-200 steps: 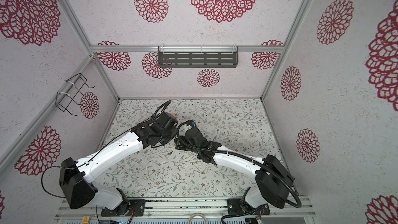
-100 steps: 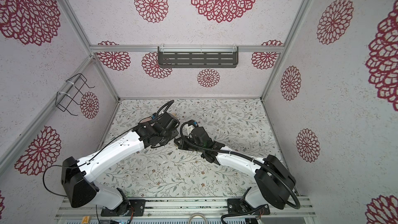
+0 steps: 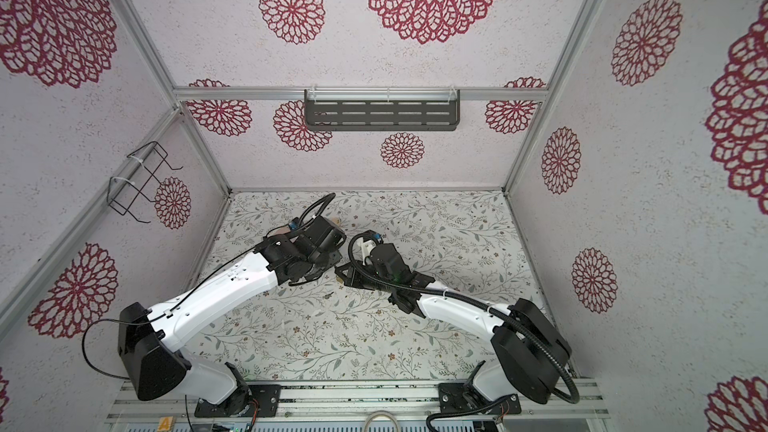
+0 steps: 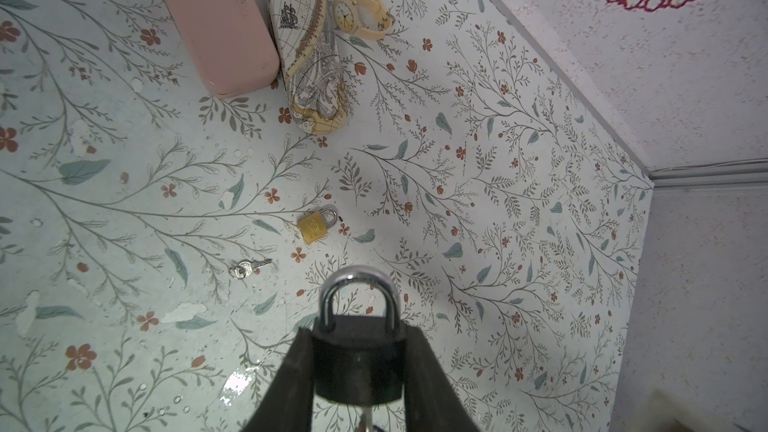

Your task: Unlock with the key

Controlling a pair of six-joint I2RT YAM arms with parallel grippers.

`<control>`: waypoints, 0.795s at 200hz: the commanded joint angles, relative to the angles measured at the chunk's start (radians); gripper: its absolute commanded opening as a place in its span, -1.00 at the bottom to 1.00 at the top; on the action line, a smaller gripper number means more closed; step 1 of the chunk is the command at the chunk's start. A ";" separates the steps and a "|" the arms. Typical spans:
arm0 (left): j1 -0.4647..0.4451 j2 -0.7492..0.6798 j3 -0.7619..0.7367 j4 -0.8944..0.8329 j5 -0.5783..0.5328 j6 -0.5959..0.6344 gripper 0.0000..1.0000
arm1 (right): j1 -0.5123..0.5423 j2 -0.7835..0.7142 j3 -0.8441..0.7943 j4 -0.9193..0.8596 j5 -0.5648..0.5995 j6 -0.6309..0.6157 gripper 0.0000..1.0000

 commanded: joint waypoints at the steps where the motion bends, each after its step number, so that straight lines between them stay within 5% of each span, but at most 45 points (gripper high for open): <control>1: 0.021 -0.033 -0.003 -0.068 0.035 -0.054 -1.00 | 0.002 -0.032 0.012 0.047 0.116 0.033 -1.00; 159: 0.115 -0.060 -0.007 -0.104 0.031 -0.075 -1.00 | 0.057 0.133 0.105 0.154 -0.027 0.113 -1.00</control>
